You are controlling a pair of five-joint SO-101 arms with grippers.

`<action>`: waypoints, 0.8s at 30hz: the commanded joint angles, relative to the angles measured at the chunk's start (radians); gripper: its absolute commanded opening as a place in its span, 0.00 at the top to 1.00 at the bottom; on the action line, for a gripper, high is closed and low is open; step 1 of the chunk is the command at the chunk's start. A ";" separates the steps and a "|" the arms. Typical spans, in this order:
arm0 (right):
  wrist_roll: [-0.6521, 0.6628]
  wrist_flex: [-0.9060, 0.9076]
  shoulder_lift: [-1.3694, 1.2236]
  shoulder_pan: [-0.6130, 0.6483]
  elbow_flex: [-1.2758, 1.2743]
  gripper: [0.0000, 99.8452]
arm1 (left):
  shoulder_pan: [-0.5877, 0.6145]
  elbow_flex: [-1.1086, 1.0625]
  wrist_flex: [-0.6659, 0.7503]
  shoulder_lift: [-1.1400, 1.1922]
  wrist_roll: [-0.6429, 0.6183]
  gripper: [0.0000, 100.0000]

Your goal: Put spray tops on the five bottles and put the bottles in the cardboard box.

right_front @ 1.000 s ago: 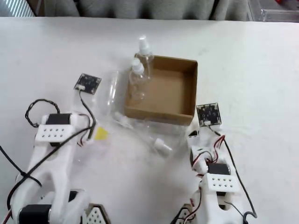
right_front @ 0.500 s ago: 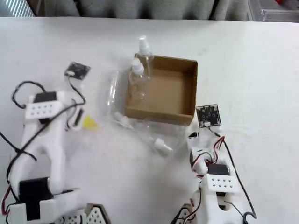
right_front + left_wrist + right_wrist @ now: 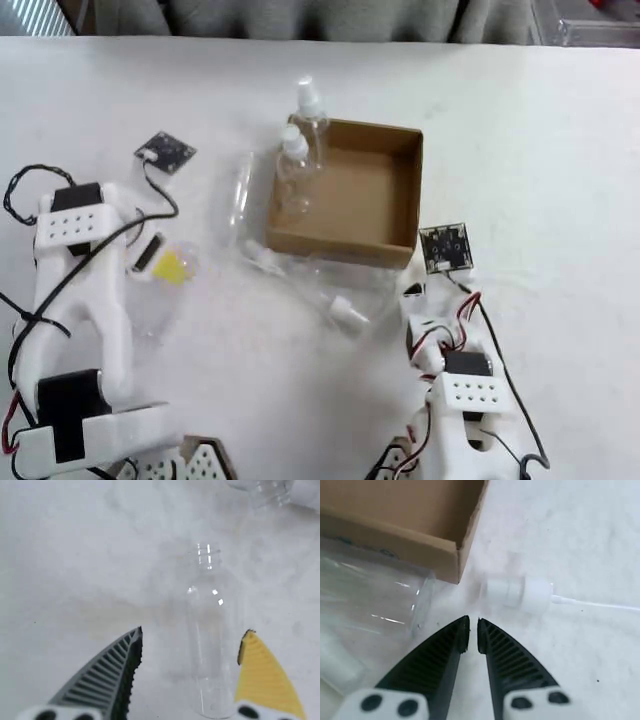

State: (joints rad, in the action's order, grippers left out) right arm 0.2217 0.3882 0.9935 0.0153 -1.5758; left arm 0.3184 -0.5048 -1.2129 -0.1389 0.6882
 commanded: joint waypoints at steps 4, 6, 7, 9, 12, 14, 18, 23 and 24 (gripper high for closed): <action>0.011 -0.021 0.016 0.002 0.009 0.98 | -0.056 -0.051 0.058 -0.004 0.006 0.70; 0.011 -0.021 0.016 0.002 0.009 0.98 | -0.082 -0.055 0.058 -0.004 -0.003 0.70; 0.011 -0.021 0.016 0.002 0.009 0.98 | -0.088 -0.055 0.058 -0.004 -0.021 0.70; 0.011 -0.021 0.016 -0.001 0.009 0.98 | -0.097 -0.057 0.077 -0.004 -0.046 0.70; 0.011 -0.021 0.016 -0.001 0.009 0.98 | -0.101 -0.057 0.083 0.005 -0.058 0.70; 0.011 -0.021 0.016 -0.001 0.009 0.98 | -0.101 -0.057 0.083 0.031 -0.075 0.70; 0.011 -0.021 0.016 -0.001 0.009 0.98 | -0.096 -0.048 0.094 0.114 -0.112 0.70; 0.011 -0.021 0.015 0.001 0.009 0.98 | -0.096 -0.052 0.172 0.173 -0.123 0.71; 0.011 -0.021 0.015 0.001 0.009 0.98 | -0.096 -0.052 0.172 0.171 -0.132 0.71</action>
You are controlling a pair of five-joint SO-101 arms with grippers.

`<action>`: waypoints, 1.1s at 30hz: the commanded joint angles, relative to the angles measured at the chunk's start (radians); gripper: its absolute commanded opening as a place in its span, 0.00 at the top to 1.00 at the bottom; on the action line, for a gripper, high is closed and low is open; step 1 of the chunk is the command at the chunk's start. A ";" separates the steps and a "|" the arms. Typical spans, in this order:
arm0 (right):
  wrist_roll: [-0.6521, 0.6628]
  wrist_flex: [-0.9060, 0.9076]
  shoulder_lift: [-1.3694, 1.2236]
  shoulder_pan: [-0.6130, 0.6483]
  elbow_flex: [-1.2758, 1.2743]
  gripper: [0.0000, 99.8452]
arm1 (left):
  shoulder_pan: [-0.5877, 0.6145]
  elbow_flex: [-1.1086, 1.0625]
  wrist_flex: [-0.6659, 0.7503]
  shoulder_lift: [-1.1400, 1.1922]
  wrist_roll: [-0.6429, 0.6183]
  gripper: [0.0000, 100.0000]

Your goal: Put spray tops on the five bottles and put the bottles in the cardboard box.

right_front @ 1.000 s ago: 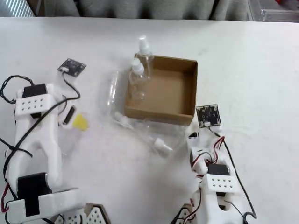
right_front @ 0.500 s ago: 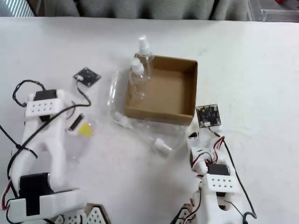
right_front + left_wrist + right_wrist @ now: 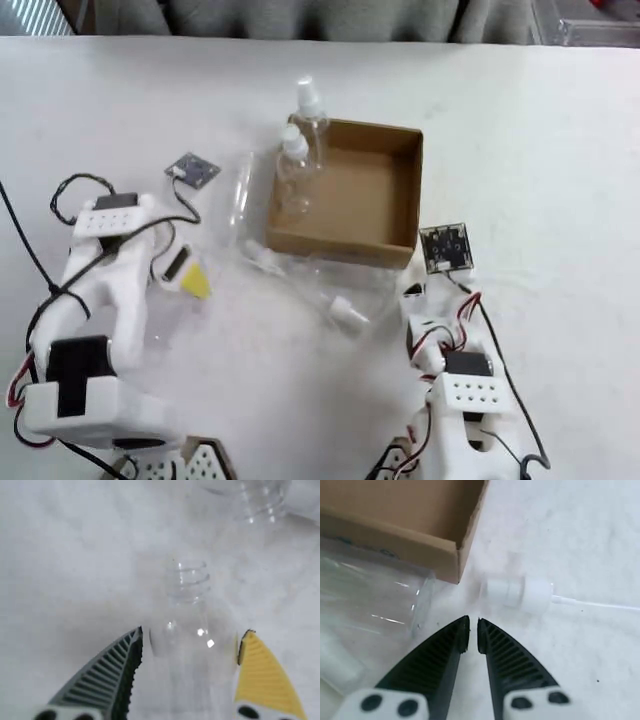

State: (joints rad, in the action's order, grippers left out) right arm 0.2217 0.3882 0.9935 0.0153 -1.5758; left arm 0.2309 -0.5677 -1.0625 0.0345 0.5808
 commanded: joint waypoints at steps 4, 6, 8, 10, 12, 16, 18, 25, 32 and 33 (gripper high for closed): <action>0.011 -0.021 0.013 0.001 0.009 0.98 | -0.013 0.008 0.028 -0.012 -0.052 0.71; 0.011 -0.021 0.013 0.002 0.009 0.98 | -0.016 0.008 0.028 -0.012 -0.063 0.71; 0.011 -0.021 0.013 0.002 0.009 0.98 | -0.027 0.006 0.028 -0.010 -0.061 0.71; 0.011 -0.021 0.013 0.002 0.009 0.98 | -0.035 0.006 0.028 -0.008 -0.061 0.71; 0.011 -0.021 0.013 0.002 0.009 0.98 | -0.050 0.006 0.029 -0.007 -0.063 0.71; 0.011 -0.021 0.013 0.002 0.009 0.98 | -0.056 0.006 0.029 -0.005 -0.075 0.73; 0.011 -0.021 0.013 0.002 0.009 0.98 | -0.056 0.000 0.029 -0.005 -0.075 0.77; 0.011 -0.021 0.015 0.002 0.009 0.98 | -0.051 -0.031 0.049 -0.012 -0.078 0.81; 0.011 -0.021 0.018 -0.002 0.009 0.98 | -0.030 -0.032 0.048 -0.012 -0.114 0.97; 0.009 -0.019 0.019 -0.002 0.009 0.98 | -0.013 -0.031 0.048 -0.012 -0.150 0.98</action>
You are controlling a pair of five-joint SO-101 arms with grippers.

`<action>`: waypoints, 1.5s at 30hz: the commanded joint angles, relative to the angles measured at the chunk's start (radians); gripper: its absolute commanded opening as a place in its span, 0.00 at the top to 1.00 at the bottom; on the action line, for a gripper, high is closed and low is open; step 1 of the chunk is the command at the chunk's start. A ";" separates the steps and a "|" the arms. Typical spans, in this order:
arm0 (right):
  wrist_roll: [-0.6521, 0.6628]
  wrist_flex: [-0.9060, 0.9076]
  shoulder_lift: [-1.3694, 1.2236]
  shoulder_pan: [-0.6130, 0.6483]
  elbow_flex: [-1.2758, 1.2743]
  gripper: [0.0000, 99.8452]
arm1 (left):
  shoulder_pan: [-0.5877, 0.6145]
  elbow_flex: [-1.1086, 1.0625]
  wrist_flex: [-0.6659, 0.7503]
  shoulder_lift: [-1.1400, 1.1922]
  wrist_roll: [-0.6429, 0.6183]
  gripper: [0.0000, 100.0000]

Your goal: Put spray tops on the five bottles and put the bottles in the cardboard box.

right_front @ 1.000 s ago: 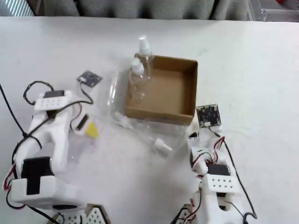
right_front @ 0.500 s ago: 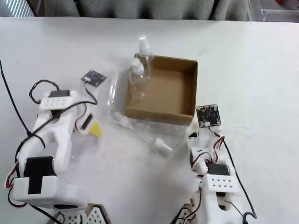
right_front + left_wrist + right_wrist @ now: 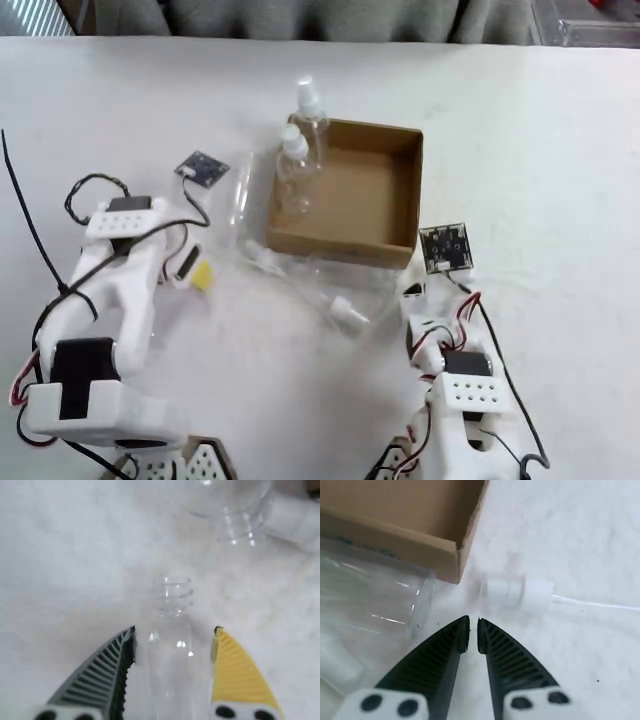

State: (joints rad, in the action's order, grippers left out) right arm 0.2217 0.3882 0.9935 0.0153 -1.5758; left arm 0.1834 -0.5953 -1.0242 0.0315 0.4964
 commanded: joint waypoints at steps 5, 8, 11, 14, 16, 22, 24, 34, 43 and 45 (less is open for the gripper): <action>0.012 -0.013 0.022 -0.031 0.017 0.98 | 0.085 -0.002 0.017 -0.010 -0.149 0.98; 0.012 -0.013 0.041 -0.084 0.035 0.98 | 0.113 0.002 0.018 -0.010 -0.149 0.98; 0.012 -0.010 0.093 -0.140 0.032 0.98 | 0.142 0.003 0.040 -0.010 -0.150 0.98; 0.012 0.056 0.163 -0.162 0.038 0.98 | 0.170 0.005 0.044 -0.010 -0.153 0.98; 0.020 0.133 0.234 -0.162 0.057 0.98 | 0.177 0.005 0.046 -0.012 -0.155 0.98; 0.203 0.469 0.475 -0.105 0.183 0.98 | 0.203 0.006 0.048 -0.012 -0.157 0.98; 0.249 0.565 0.533 -0.068 0.242 0.98 | 0.222 0.017 0.048 -0.012 -0.169 0.98; 0.275 0.757 0.598 0.117 0.374 0.98 | 0.302 0.029 0.081 -0.010 -0.262 0.98; 0.344 0.746 0.335 0.302 0.394 0.98 | 0.298 0.026 0.081 -0.010 -0.262 0.98; 0.374 0.746 0.242 0.340 0.396 0.98 | 0.297 0.026 0.081 -0.010 -0.261 0.98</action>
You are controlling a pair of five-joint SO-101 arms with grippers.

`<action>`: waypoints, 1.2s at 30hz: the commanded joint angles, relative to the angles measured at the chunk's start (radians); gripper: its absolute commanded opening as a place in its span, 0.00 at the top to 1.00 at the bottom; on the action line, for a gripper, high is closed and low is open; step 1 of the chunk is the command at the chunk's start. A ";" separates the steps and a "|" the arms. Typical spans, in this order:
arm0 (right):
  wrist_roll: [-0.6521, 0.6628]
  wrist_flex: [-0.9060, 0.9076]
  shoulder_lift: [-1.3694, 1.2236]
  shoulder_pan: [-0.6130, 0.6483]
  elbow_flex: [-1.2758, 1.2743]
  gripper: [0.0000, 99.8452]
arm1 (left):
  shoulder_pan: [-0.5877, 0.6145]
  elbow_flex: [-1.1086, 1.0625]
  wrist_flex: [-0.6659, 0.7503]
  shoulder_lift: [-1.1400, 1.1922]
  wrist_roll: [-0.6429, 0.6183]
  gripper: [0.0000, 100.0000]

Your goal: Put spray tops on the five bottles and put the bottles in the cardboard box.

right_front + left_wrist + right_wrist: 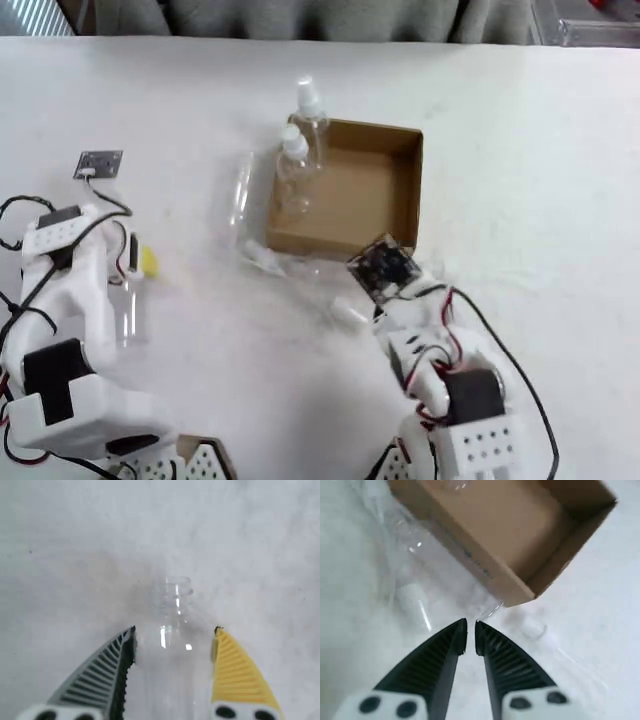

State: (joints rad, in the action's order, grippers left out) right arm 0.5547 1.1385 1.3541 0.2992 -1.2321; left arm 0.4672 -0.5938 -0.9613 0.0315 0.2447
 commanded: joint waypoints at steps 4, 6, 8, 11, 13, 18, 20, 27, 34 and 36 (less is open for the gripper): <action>0.052 -0.005 -0.266 0.111 0.058 0.98 | 0.012 0.025 0.018 -0.010 -0.009 0.98; 0.049 -0.025 -0.315 0.142 0.057 0.98 | 0.012 0.025 0.018 -0.010 -0.009 0.98; 0.051 -0.035 -0.361 0.185 0.054 0.95 | 0.012 0.025 0.018 -0.010 -0.008 0.98; 0.052 -0.051 -0.417 0.223 0.054 0.88 | 0.012 0.025 0.018 -0.010 -0.008 0.98; 0.049 -0.091 -0.450 0.223 0.051 0.87 | 0.012 0.025 0.020 -0.010 -0.008 0.98; 0.048 -0.202 -0.581 0.223 0.049 0.87 | 0.001 0.025 0.020 -0.008 -0.006 0.98; 0.052 -0.252 -0.642 0.219 0.052 0.87 | -0.004 0.025 0.020 -0.008 -0.006 0.98; 0.055 -0.389 -0.746 0.171 0.055 0.87 | -0.004 0.023 0.020 -0.008 -0.006 0.98; 0.055 -0.394 -0.748 0.176 0.055 0.88 | -0.005 0.023 0.020 -0.008 -0.006 0.98; 0.055 -0.394 -0.748 0.171 0.055 0.92 | -0.005 0.023 0.020 -0.008 -0.006 0.98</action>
State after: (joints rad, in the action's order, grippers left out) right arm 0.5976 0.7595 0.6099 0.4849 -1.2244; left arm 0.4672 -0.5938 -0.9613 0.0315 0.2447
